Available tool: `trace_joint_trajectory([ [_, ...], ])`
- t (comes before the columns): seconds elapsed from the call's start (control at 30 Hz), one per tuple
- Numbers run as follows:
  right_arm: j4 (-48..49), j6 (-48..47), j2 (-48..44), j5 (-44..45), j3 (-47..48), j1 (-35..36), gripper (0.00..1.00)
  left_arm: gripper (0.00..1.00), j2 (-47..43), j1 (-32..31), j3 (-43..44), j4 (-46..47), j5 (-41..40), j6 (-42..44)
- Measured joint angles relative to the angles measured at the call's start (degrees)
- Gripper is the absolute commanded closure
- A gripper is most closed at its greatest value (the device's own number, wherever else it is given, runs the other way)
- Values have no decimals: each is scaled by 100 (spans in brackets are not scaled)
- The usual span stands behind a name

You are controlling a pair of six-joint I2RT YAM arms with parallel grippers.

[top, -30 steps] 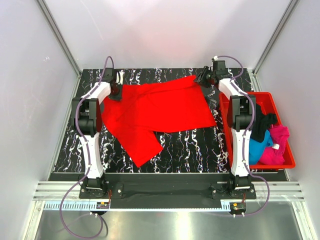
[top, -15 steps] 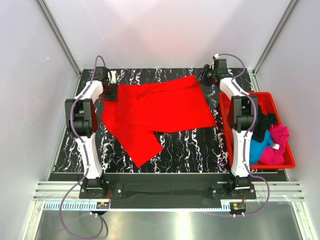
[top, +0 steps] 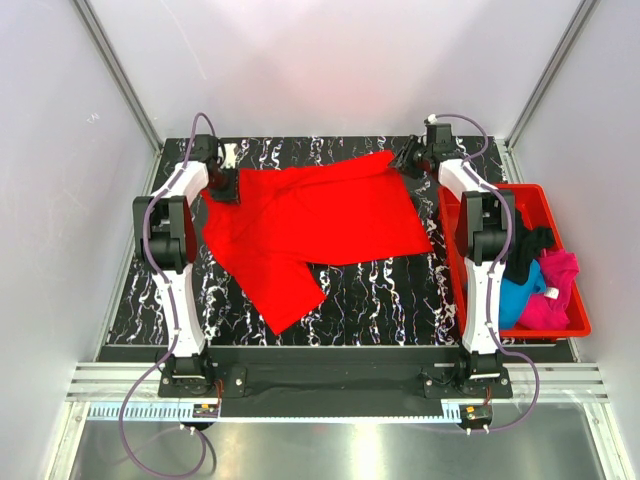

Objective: Fold and stack the t-shirts
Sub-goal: Fold the tshirt

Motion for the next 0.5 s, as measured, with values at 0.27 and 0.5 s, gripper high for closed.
trace_joint_trajectory([
  [0.27,-52,-59,-439,122,-643,0,57,100,-4,-2,-98,214,20,-125],
  [0.5,35,-103,-1209,153,-1244,0,57,64,-98,0,-415,400,37,-177],
])
